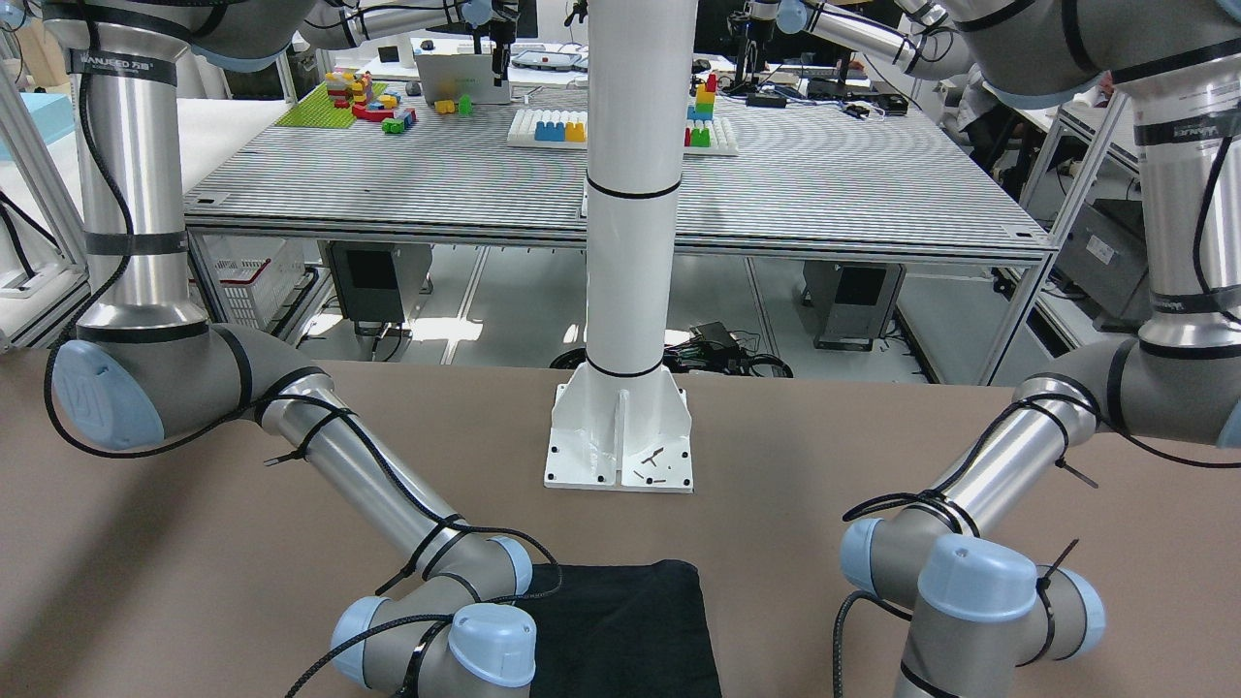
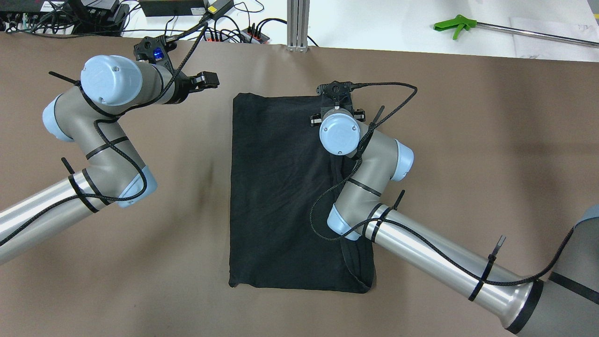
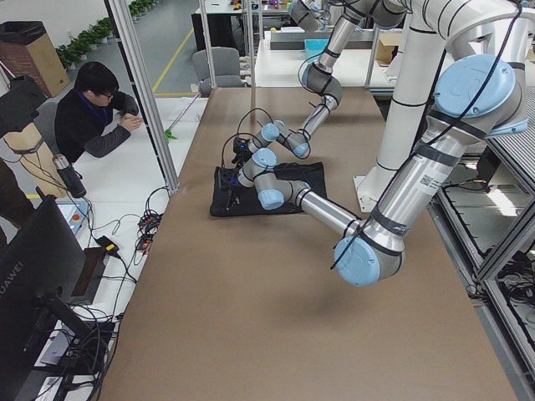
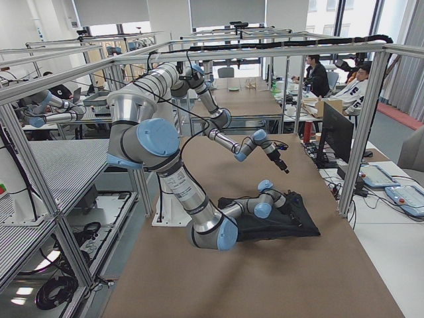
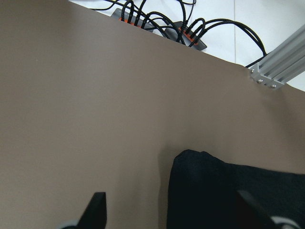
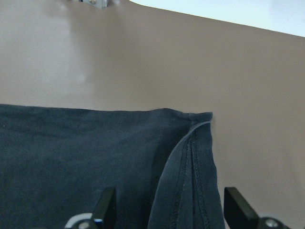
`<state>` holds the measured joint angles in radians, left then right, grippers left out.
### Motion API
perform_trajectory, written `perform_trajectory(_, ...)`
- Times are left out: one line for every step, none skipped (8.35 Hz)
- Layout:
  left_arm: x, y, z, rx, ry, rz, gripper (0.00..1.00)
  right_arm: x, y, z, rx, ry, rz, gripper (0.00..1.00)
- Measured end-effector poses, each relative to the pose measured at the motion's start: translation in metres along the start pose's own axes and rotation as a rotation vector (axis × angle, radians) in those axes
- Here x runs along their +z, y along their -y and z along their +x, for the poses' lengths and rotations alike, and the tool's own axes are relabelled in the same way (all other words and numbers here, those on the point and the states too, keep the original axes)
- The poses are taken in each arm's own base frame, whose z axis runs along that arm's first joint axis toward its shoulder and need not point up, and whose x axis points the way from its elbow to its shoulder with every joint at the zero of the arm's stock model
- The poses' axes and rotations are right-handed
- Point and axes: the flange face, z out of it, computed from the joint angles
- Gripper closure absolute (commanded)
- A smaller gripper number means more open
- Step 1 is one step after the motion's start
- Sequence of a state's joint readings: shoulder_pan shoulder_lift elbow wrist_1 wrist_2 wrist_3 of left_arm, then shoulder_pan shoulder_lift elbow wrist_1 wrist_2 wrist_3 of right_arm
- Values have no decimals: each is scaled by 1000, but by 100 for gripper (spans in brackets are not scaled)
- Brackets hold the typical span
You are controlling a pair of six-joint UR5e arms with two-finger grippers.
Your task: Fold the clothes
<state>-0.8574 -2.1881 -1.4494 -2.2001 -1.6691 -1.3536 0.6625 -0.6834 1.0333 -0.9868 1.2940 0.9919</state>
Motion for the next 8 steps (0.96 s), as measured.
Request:
perform_trajectory(0, 0, 0, 0, 1, 1, 5, 4, -2, -2, -4, -6, -5, 20)
perform_trajectory(0, 0, 0, 0, 1, 1, 5, 8, -4, -7, -9, -16, -7, 36)
perform_trajectory(1, 0, 0, 1, 2, 1, 5, 10, -4, -12, -13, -21, -6, 55)
perform_trajectory(2, -1, 0, 1, 4, 0, 5, 11, -4, -16, -15, -23, -6, 60)
perform_trajectory(4, -1, -1, 1, 7, -2, 5, 11, -4, -17, -17, -24, -6, 60)
perform_trajectory(5, -1, 1, 1, 7, -2, 5, 12, -4, -18, -19, -25, -7, 60)
perform_trajectory(5, -1, 2, 1, 7, -2, 5, 12, -5, -17, -21, -26, -8, 60)
perform_trajectory(6, -1, 2, 1, 8, -3, 5, 14, -6, -15, -22, -29, -8, 60)
